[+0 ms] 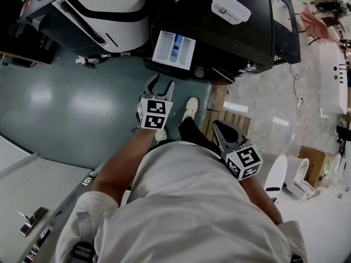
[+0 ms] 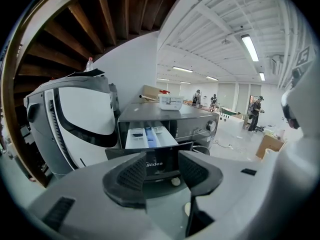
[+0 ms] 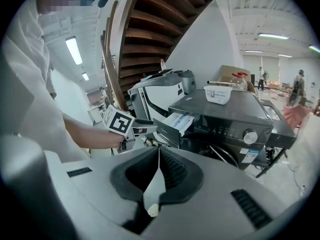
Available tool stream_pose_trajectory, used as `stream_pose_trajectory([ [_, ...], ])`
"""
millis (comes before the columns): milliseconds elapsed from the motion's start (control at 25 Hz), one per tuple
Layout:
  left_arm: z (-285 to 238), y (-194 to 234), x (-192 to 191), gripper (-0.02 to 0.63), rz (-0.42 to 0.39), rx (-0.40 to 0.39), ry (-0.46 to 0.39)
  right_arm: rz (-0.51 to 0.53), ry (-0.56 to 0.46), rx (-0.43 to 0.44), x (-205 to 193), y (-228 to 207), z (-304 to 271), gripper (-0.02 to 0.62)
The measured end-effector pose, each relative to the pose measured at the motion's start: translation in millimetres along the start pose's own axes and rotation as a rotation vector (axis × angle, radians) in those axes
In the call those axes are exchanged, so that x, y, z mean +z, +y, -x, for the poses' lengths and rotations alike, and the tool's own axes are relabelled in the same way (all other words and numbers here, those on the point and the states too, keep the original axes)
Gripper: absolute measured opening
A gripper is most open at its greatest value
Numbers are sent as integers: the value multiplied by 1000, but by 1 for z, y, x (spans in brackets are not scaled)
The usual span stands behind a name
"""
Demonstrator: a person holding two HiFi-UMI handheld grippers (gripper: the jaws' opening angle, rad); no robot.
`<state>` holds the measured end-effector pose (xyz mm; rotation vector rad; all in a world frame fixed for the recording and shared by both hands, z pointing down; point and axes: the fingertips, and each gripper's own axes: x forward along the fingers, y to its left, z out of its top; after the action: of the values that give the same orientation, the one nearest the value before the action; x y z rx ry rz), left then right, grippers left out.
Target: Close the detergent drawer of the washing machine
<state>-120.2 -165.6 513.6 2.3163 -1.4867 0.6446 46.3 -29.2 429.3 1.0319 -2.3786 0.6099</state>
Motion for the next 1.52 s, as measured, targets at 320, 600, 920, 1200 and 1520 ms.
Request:
stream_pose_trajectory([
  [320,-28,8,-1,196,-3,15,26,-31,21,-20,-7,-20,3,9],
  [600,-46,12,0,196,5,36,41,-56,40,-20,-11,-35,1,9],
  [920,-50,12,-1,196,25,64,32,-75,54,-14,-13,-44,-5,9],
  [1200,-51,14,-2,187,5,88,38,-90,60,-14,-16,-48,-7,9],
  [1520,-65,17,10,183,2,87,38,-104,57,-27,-16,-55,-8,9],
])
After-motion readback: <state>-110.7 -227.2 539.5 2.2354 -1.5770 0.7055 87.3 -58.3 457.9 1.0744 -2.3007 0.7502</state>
